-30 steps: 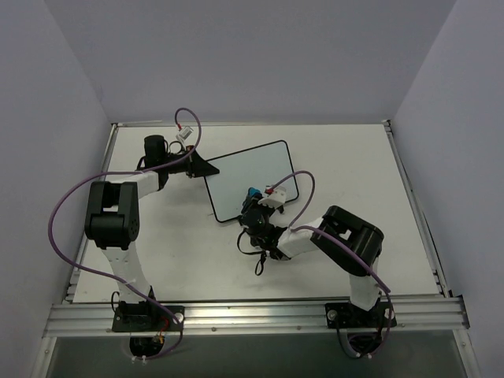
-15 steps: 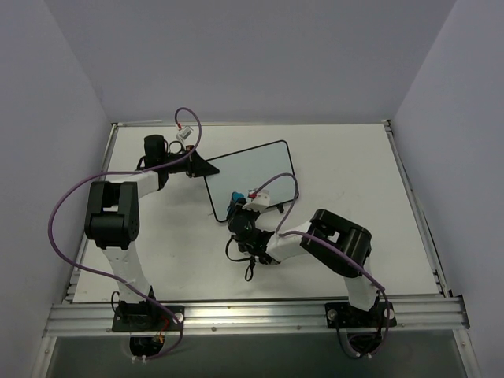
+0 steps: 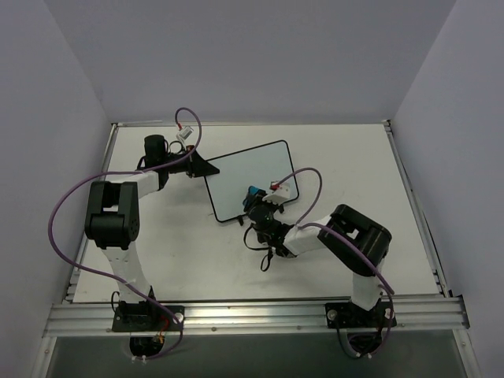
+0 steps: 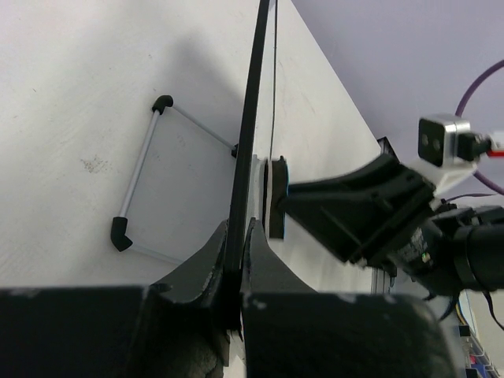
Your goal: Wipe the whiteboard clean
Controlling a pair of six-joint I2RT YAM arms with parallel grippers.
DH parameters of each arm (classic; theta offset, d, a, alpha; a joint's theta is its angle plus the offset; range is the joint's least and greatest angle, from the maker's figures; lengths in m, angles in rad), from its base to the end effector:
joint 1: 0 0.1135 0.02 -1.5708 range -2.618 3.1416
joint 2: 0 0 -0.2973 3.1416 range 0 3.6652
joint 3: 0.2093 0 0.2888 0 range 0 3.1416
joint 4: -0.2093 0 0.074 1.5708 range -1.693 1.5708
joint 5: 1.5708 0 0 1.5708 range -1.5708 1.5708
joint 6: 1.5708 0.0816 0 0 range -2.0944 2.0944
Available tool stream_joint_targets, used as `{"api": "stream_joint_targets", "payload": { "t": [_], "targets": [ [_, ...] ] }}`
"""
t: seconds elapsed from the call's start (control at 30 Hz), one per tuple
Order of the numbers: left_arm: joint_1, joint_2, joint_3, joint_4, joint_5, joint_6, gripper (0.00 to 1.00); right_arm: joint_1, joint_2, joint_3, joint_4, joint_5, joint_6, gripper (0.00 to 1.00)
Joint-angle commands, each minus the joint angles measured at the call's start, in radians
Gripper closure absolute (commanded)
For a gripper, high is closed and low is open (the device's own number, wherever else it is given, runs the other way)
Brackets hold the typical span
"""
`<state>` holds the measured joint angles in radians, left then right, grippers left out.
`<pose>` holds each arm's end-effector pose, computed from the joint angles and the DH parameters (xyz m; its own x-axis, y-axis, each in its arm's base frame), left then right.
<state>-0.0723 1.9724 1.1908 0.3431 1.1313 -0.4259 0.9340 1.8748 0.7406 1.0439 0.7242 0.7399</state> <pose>0.4708 -0.1081 0.1846 -0.7360 -0.1229 -0.6658 0.5972 0.3452 -0.7240 0.2917 0.3034 0.1544 -0.1811 0.6044 -0.7758 -0.1188 0.7696 0.6273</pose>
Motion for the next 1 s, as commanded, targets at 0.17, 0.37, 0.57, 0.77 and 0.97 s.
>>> {"api": "stream_joint_targets", "payload": {
  "t": [0.17, 0.37, 0.57, 0.77, 0.97],
  "targets": [
    [0.002, 0.025, -0.011, -0.046, -0.231, 0.182, 0.98, -0.19, -0.092, -0.158, -0.082, 0.017, 0.059, 1.0],
    [0.002, 0.026, -0.011, -0.047, -0.229, 0.182, 0.98, -0.186, -0.059, -0.175, -0.019, -0.04, 0.053, 1.0],
    [0.002, 0.026, -0.013, -0.046, -0.231, 0.182, 0.98, -0.075, 0.003, -0.12, 0.108, -0.112, -0.037, 1.0],
    [0.002, 0.023, -0.014, -0.046, -0.231, 0.18, 0.98, -0.029, 0.014, -0.07, 0.148, -0.186, -0.085, 1.0],
    [0.005, 0.054, 0.033, -0.102, -0.212, 0.184, 0.98, -0.075, -0.164, -0.13, 0.064, -0.164, -0.114, 1.0]
  ]
}}
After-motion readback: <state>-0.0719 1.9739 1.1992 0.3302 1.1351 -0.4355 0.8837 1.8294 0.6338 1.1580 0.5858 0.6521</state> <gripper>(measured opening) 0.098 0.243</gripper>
